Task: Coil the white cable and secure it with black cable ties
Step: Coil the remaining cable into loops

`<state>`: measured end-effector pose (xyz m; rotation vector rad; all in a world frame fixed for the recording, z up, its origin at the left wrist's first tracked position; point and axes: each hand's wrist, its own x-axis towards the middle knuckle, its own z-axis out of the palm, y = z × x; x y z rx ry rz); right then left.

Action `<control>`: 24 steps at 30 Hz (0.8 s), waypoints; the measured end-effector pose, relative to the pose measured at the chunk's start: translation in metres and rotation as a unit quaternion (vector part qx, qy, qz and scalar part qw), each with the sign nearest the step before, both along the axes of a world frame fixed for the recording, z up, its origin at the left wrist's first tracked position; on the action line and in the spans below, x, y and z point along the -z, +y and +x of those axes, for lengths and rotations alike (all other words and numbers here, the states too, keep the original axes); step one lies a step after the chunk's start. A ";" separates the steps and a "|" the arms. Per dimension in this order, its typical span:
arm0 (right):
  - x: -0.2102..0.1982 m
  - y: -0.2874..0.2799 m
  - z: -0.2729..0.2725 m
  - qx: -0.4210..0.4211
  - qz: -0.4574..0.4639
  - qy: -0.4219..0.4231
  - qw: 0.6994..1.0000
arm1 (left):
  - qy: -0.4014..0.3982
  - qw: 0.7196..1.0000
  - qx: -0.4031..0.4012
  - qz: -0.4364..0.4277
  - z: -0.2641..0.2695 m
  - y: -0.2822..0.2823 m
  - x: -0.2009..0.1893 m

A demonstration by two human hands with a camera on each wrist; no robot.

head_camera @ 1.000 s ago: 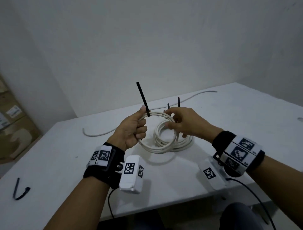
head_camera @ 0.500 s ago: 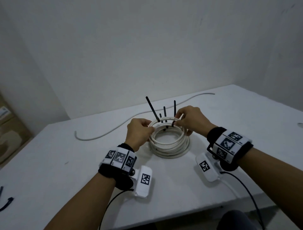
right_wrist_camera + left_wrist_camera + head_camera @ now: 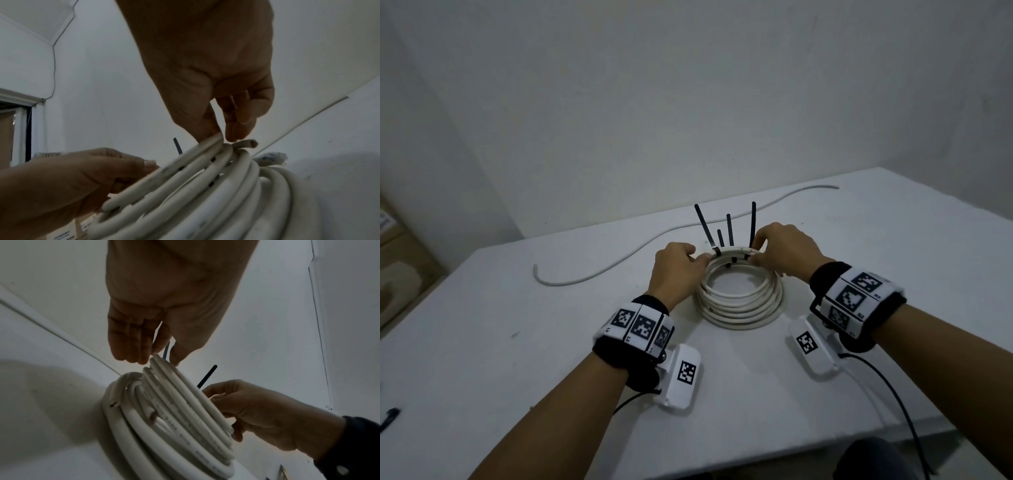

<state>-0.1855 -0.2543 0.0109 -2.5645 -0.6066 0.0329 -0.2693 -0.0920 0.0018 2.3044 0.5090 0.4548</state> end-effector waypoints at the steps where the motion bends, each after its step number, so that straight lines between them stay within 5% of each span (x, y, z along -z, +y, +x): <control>1: -0.002 -0.001 -0.001 0.002 -0.002 0.009 1.000 | 0.000 1.000 -0.002 -0.004 -0.001 0.001 -0.002; 13: -0.054 0.031 -0.037 -0.080 0.068 -0.061 0.993 | -0.007 0.999 -0.033 -0.016 -0.037 0.045 -0.035; 18: -0.064 0.110 -0.052 -0.190 0.073 -0.006 0.979 | 0.058 0.995 -0.070 0.052 -0.059 0.099 -0.032; 24: -0.043 0.229 -0.039 -0.267 -0.079 0.074 0.957 | 0.166 0.971 -0.059 0.160 -0.064 0.188 -0.016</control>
